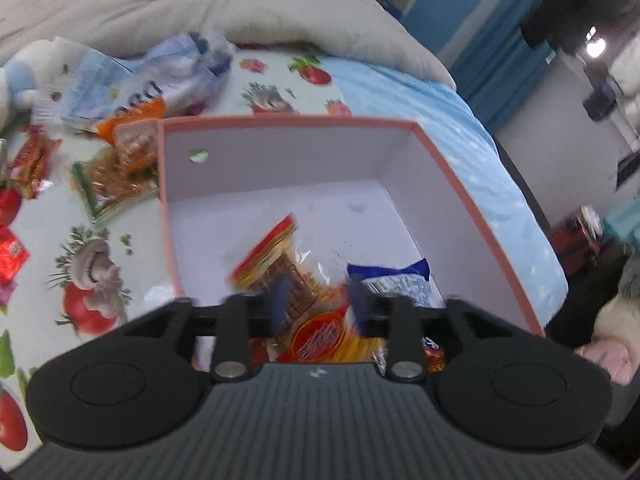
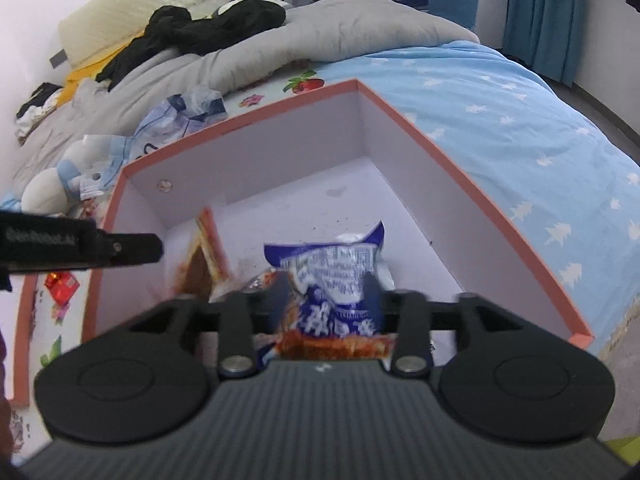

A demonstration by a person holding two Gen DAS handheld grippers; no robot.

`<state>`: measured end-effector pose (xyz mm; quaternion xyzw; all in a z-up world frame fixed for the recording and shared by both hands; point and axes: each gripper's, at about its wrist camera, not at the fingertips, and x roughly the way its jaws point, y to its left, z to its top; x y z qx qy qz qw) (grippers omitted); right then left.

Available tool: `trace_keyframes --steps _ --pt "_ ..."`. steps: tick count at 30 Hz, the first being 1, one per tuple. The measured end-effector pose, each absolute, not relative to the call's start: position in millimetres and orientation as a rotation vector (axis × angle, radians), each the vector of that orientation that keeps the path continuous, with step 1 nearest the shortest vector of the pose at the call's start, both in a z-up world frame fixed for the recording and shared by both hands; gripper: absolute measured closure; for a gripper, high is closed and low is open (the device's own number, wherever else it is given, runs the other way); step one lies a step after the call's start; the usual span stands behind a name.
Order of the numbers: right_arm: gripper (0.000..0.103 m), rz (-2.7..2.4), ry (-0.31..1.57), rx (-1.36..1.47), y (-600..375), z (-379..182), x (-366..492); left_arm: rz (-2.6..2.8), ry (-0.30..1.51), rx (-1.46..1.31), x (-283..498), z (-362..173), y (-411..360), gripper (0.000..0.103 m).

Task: Organize snacks
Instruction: 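Open both tools to drop the packs into the deep pink box, then withdraw both open tools from the box back toward the snack pile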

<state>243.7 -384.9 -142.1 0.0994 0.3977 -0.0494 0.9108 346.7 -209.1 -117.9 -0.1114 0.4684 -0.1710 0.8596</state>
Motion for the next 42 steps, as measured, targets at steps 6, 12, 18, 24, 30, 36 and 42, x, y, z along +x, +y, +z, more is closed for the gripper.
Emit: trace_keyframes --steps 6,12,18,24,30,36,42 --pt "0.052 -0.094 0.748 0.197 -380 -112 223 -0.385 0.869 -0.206 317 -70 -199 0.049" --pt "0.052 -0.077 0.622 0.22 -369 -67 192 -0.393 0.749 -0.195 273 -20 -176 0.049" --pt "0.052 -0.039 0.539 0.212 -348 -34 155 -0.386 0.656 -0.168 220 16 -146 0.049" --pt "0.051 -0.02 0.488 0.226 -327 -18 122 -0.343 0.568 -0.139 167 34 -114 0.049" --pt "0.051 0.04 0.489 0.204 -298 -24 105 -0.268 0.549 -0.158 122 28 -73 0.049" --pt "0.051 0.109 0.506 0.203 -269 -40 92 -0.229 0.619 -0.199 90 -3 -35 0.049" --pt "0.051 0.199 0.53 0.19 -237 -59 81 -0.173 0.644 -0.241 68 -37 -8 0.049"
